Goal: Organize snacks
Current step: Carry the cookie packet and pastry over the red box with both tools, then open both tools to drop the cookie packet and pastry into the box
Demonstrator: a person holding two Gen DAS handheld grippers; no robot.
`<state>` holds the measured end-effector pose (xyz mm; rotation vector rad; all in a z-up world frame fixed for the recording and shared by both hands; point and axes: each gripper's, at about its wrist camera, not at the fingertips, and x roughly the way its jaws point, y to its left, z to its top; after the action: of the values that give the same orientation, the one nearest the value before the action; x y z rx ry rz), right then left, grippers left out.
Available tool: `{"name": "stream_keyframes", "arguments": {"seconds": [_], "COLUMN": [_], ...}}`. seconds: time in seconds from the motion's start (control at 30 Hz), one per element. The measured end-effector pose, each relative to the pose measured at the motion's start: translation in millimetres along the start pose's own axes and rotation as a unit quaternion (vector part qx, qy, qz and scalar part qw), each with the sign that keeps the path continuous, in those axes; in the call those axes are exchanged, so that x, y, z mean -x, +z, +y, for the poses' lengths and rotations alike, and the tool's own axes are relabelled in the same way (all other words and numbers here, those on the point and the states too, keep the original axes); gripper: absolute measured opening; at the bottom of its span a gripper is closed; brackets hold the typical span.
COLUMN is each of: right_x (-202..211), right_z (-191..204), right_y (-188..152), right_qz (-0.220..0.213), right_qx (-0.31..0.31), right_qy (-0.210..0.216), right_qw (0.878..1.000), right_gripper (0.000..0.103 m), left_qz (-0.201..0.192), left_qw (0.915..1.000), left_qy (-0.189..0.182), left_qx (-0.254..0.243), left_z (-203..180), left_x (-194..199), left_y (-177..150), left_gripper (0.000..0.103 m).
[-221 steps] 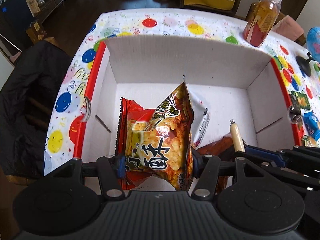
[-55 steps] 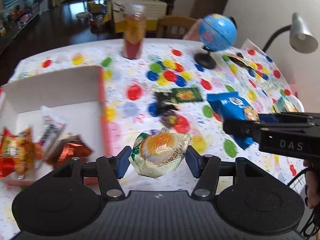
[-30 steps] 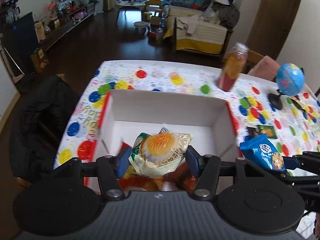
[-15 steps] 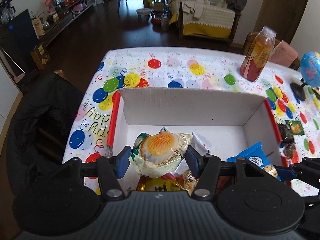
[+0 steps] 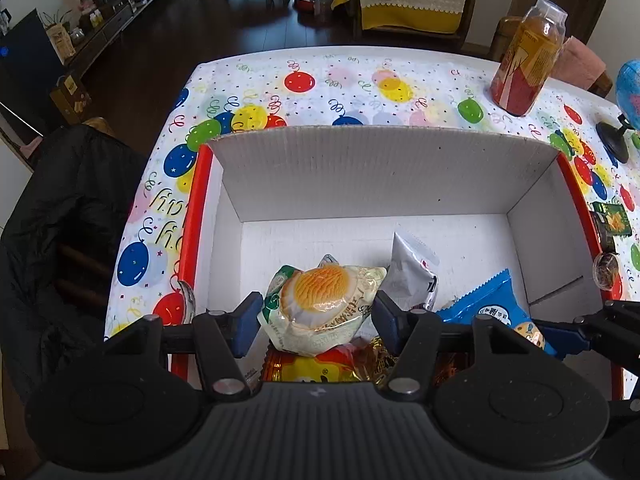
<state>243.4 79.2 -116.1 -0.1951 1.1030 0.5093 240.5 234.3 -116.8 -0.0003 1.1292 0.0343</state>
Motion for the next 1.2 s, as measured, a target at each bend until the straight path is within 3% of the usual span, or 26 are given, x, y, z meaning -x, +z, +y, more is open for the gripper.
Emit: {"name": "stream_keyframes", "arguments": {"seconds": [0.07, 0.23, 0.4, 0.67, 0.9, 1.0, 1.2], "right_x": [1, 3, 14, 41, 67, 78, 99], "right_z": [1, 1, 4, 8, 4, 2, -4], "right_y": [0, -1, -4, -10, -20, -24, -34], "right_qz": [-0.001, -0.006, -0.020, -0.050, -0.072, -0.083, -0.103], "right_qx": [0.002, 0.004, 0.005, 0.007, -0.005, -0.008, -0.013], "right_qy": [0.000, 0.001, 0.005, 0.001, 0.006, 0.009, 0.012], "right_qw": [1.000, 1.000, 1.000, 0.999, 0.997, 0.996, 0.995], "right_gripper": [0.045, 0.066, 0.079, 0.086, 0.089, 0.103, 0.103], "left_qz": [-0.001, -0.003, -0.015, -0.031, -0.051, -0.058, -0.074], "left_qw": [1.0000, 0.9999, 0.9997, 0.9995, 0.9986, 0.9983, 0.9971], "left_qy": [0.006, 0.007, 0.014, 0.009, 0.005, 0.000, -0.010], "left_qx": [-0.003, -0.007, -0.012, -0.002, 0.004, 0.009, 0.013], "left_z": [-1, -4, -7, -5, -5, -5, -12], "left_x": [1, 4, 15, 36, 62, 72, 93], "left_y": [-1, -2, -7, -17, -29, -35, -46], "left_gripper": [0.059, 0.060, 0.063, 0.072, 0.072, 0.077, 0.079]}}
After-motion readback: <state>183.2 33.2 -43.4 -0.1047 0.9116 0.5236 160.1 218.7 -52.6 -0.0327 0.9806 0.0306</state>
